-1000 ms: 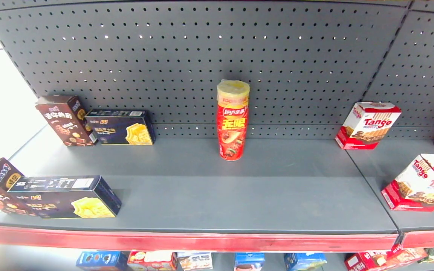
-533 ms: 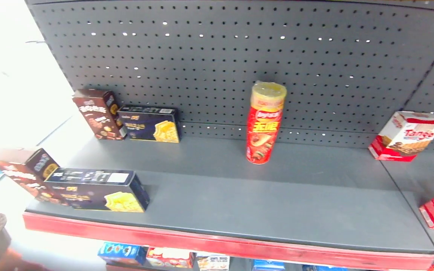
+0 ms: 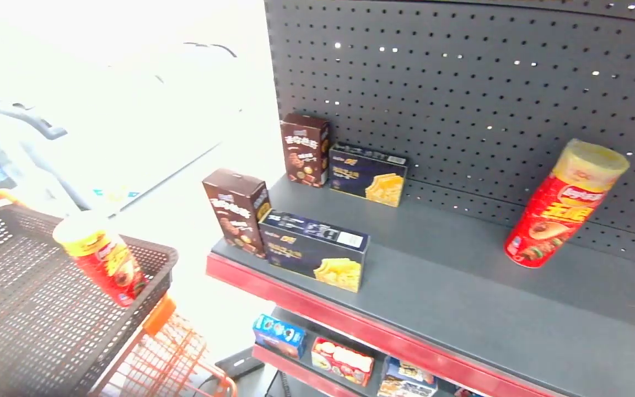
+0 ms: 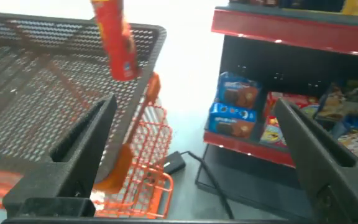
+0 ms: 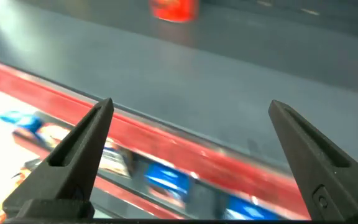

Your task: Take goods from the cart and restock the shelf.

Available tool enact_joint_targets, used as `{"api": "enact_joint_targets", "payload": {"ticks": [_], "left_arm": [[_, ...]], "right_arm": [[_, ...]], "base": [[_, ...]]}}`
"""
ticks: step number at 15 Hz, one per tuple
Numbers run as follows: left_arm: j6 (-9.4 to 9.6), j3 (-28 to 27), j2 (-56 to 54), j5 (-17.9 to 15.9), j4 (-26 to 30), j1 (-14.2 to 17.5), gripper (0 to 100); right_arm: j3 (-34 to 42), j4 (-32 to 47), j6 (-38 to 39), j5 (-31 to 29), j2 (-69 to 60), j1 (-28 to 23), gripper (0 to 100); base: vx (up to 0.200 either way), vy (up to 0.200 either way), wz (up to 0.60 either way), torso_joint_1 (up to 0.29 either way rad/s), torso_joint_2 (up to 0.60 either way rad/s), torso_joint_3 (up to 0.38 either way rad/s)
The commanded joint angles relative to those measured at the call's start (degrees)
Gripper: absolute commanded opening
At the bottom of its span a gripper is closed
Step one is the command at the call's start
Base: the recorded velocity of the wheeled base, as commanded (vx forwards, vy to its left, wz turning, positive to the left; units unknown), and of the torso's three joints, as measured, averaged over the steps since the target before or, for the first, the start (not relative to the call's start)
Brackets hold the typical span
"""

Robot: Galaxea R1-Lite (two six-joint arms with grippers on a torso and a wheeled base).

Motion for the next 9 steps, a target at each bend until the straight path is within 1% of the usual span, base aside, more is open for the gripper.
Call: {"api": "enact_joint_targets", "payload": {"ticks": [1, 9], "left_arm": [[-0.03, 0.0, 0.1, 0.0, 0.0, 0.1, 100], [0.23, 0.0, 0.1, -0.1, 0.0, 0.0, 100]], "right_arm": [[0.0, 0.0, 0.2, -0.1, 0.1, 0.0, 100], [0.0, 0.0, 0.2, -0.1, 0.1, 0.0, 100]], "base": [[0.0, 0.0, 0.0, 0.0, 0.0, 0.0], [0.0, 0.0, 0.0, 0.0, 0.0, 0.0]]}}
